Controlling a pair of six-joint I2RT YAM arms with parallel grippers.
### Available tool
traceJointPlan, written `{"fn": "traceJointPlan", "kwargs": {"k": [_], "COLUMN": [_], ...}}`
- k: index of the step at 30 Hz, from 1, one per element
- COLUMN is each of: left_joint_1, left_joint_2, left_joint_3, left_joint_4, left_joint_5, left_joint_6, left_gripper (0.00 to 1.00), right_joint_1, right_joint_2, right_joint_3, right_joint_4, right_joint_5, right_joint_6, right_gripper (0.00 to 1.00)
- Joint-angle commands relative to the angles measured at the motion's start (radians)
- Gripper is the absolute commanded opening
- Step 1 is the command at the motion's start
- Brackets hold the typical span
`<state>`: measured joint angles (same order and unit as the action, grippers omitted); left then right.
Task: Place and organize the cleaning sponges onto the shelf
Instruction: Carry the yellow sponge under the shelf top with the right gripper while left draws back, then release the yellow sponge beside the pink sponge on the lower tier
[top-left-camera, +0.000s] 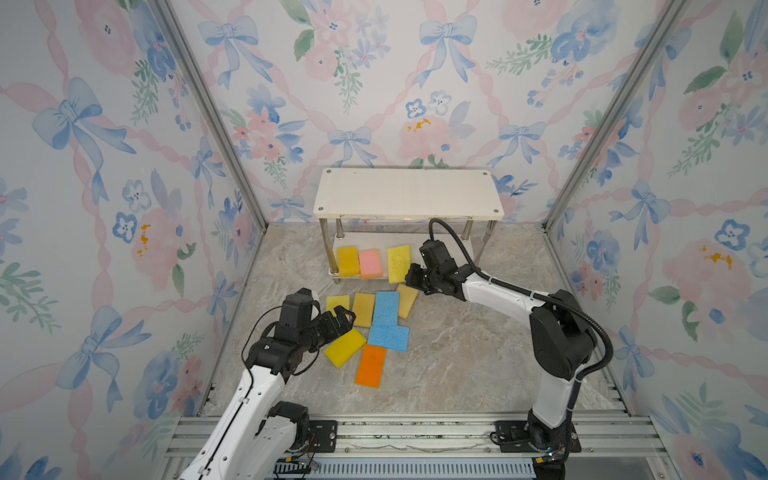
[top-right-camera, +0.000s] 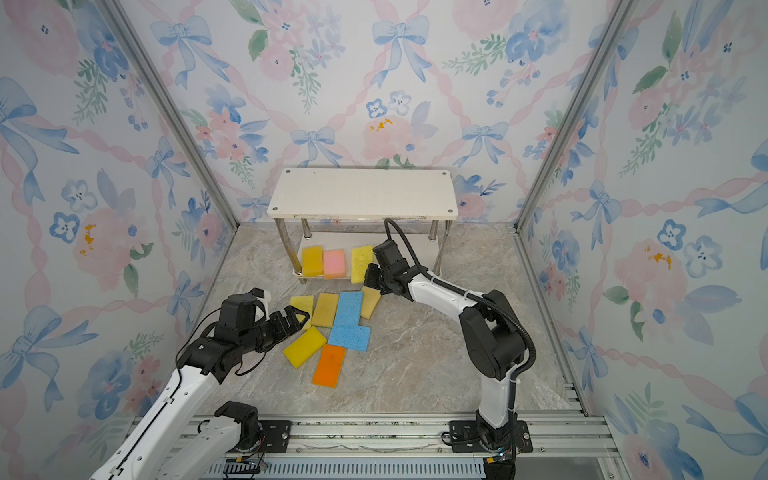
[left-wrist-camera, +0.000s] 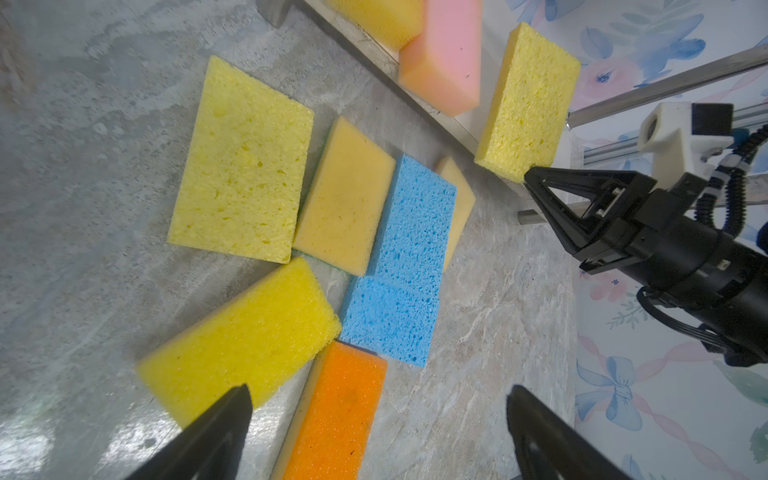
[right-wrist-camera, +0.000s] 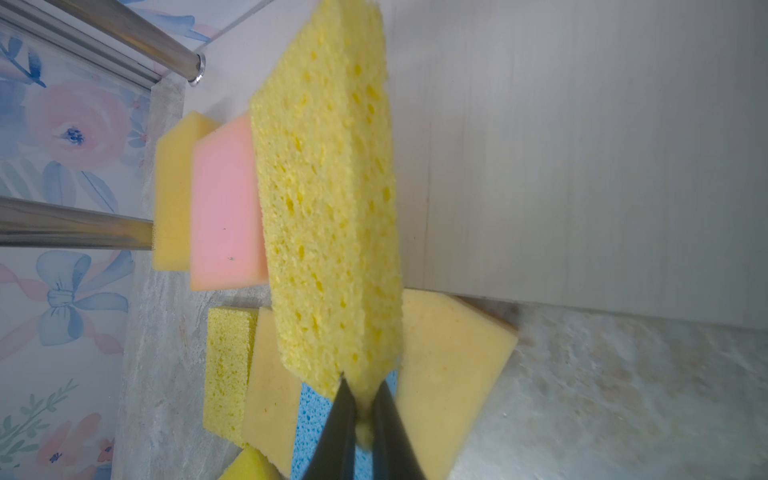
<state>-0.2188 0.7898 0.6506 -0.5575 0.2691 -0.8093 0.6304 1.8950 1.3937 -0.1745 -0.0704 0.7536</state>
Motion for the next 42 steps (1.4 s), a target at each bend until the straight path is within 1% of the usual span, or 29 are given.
{"fn": "traceJointPlan", "kwargs": {"k": [1, 16, 21, 22, 26, 28, 33, 36, 38, 42], "left_joint_1": [0.013, 0.033, 0.036, 0.037, 0.038, 0.038, 0.039, 0.039, 0.039, 0.039], "left_joint_2": [-0.007, -0.003, -0.002, 0.000, 0.002, 0.005, 0.005, 0.010, 0.012, 0.011], "left_joint_3": [0.024, 0.024, 0.024, 0.024, 0.024, 0.024, 0.025, 0.024, 0.058, 0.065], "left_joint_4": [-0.035, -0.057, -0.058, -0.056, -0.057, -0.057, -0.056, -0.057, -0.055, -0.054], "left_joint_5": [0.003, -0.002, -0.008, -0.010, -0.013, -0.013, -0.019, -0.022, -0.026, -0.025], "left_joint_6": [0.034, 0.073, 0.075, 0.075, 0.074, 0.076, 0.073, 0.069, 0.067, 0.059], "left_gripper": [0.98, 0.98, 0.98, 0.98, 0.98, 0.98, 0.98, 0.98, 0.98, 0.98], "right_joint_1": [-0.021, -0.034, -0.035, -0.035, -0.039, -0.040, -0.048, -0.051, -0.049, -0.043], "right_joint_2": [0.042, 0.163, 0.181, 0.185, 0.193, 0.188, 0.154, 0.119, 0.087, 0.011], "right_joint_3": [0.051, 0.168, 0.183, 0.189, 0.199, 0.194, 0.163, 0.132, 0.104, 0.042], "right_joint_4": [0.026, 0.021, 0.015, 0.012, -0.002, -0.004, -0.010, -0.017, -0.025, -0.032], "right_joint_5": [0.005, -0.046, -0.061, -0.065, -0.065, -0.059, -0.049, -0.038, -0.026, -0.006], "right_joint_6": [-0.014, -0.002, 0.005, 0.004, 0.006, 0.003, -0.004, -0.004, -0.004, -0.008], "right_gripper": [0.12, 0.13, 0.16, 0.18, 0.42, 0.49, 0.58, 0.65, 0.69, 0.70]}}
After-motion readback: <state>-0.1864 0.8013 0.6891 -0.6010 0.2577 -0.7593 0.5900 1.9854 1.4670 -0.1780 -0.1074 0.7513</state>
